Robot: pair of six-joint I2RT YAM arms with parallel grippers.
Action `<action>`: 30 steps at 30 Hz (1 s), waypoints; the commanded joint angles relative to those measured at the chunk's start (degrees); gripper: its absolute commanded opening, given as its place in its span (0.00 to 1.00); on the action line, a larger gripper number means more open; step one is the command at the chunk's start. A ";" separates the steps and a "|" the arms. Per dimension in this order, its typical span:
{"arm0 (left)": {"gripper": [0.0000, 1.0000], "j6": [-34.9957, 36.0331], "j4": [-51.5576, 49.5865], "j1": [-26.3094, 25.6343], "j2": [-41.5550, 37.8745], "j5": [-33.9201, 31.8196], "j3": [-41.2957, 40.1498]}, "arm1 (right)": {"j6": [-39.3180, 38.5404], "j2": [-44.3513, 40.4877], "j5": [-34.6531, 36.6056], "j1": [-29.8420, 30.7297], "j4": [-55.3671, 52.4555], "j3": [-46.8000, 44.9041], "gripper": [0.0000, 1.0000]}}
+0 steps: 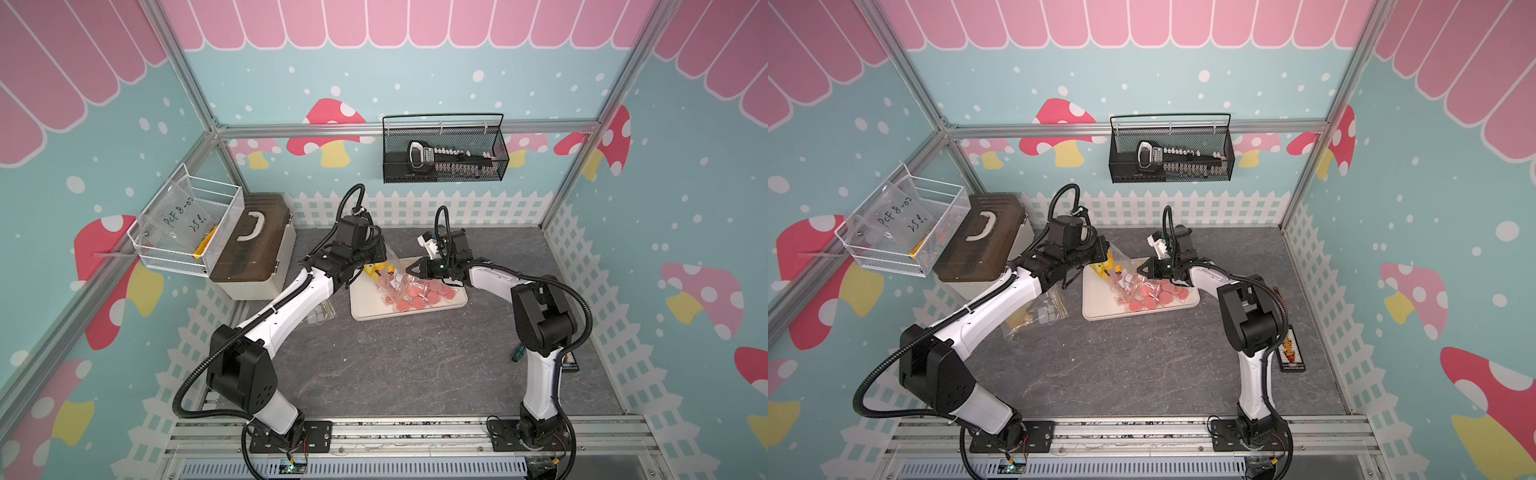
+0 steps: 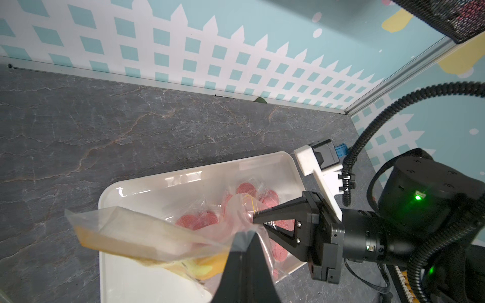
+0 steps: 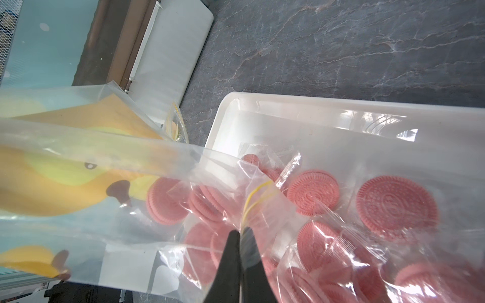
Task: Pour cookies out of the ziploc bag
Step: 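Pour the cookies out of the ziploc bag onto the tray.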
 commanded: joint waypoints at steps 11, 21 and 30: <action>0.00 3.49 -1.73 1.21 -3.82 -3.26 -1.19 | -0.04 2.57 0.23 1.97 -1.09 3.55 0.00; 0.00 2.88 -1.89 1.42 -3.59 -1.84 -1.08 | 0.40 2.41 1.00 2.05 -1.10 4.08 0.00; 0.00 4.98 -4.07 1.21 -3.84 -4.52 0.91 | 1.10 2.56 0.94 2.02 -1.19 5.27 0.00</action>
